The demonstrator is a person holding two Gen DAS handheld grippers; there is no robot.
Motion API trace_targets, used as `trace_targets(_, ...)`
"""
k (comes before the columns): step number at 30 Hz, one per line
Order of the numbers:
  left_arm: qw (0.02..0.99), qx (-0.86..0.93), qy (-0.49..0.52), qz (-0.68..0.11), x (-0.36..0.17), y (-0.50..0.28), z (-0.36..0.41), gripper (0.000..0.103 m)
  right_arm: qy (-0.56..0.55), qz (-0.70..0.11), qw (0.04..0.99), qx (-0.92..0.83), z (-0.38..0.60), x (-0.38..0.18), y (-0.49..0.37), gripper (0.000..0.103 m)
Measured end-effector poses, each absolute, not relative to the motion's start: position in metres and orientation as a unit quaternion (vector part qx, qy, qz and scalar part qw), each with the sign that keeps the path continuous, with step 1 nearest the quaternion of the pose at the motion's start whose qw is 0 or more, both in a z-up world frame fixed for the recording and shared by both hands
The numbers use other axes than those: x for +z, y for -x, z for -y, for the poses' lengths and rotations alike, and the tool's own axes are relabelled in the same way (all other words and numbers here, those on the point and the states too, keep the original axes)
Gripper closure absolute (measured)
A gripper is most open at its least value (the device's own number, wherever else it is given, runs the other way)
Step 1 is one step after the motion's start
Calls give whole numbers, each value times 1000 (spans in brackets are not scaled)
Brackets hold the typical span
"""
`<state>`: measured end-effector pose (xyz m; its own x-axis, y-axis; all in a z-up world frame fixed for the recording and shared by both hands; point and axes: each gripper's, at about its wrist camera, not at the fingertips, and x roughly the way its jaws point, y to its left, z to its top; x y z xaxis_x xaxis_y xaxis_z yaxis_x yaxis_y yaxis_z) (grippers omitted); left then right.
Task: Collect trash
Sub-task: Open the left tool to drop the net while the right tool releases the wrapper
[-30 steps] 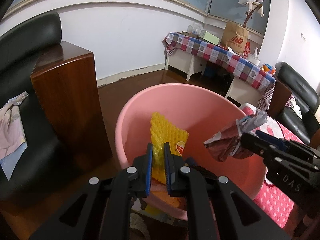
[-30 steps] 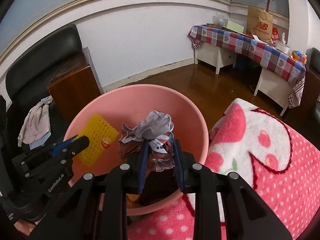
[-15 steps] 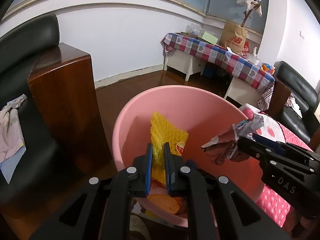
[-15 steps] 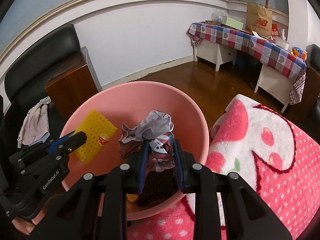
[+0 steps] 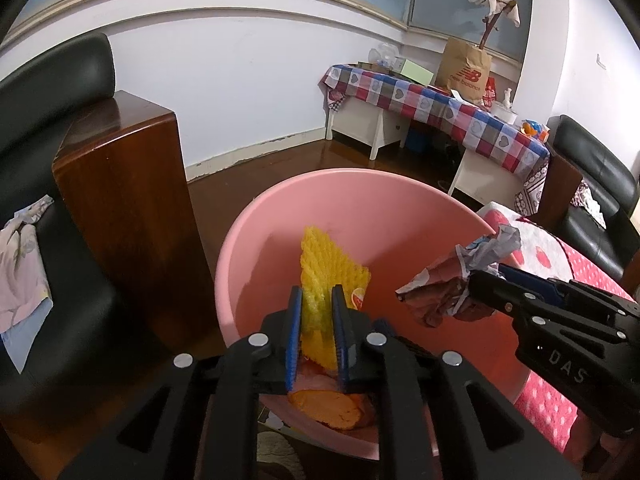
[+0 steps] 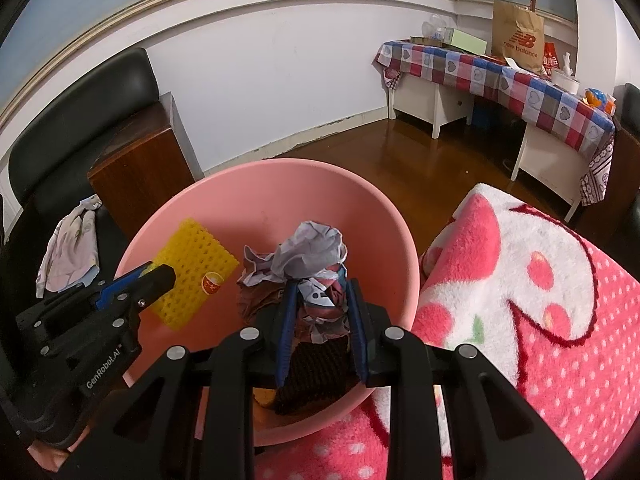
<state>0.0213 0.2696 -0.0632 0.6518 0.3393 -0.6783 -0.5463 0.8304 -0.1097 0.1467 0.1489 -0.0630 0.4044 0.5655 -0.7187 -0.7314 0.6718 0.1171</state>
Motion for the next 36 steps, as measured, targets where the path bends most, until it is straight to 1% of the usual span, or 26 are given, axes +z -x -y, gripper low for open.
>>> trace_targets(3, 897, 243, 153, -336, -63, -22, -268, 82, 110, -382, 831, 390, -149, -63, -147, 78)
trace_targets(6, 899, 240, 149, -334, -61, -23, -265, 67, 112, -383, 831, 388, -150, -64, -147, 77)
trace_targets(7, 898, 243, 148, -335, -61, -23, -265, 59, 112, -382, 831, 388, -150, -64, -147, 77)
trace_targets(16, 898, 242, 153, -333, -61, -23, -263, 58, 114, -388, 831, 382, -153, -68, -149, 76)
trace_targets(23, 901, 239, 146, -332, -60, -23, -260, 53, 114, -397, 829, 377, -153, -70, -151, 73)
trace_targets(36, 902, 239, 136, -332, -58, -25, -254, 50, 117, -396, 827, 382, -155, -70, -150, 70)
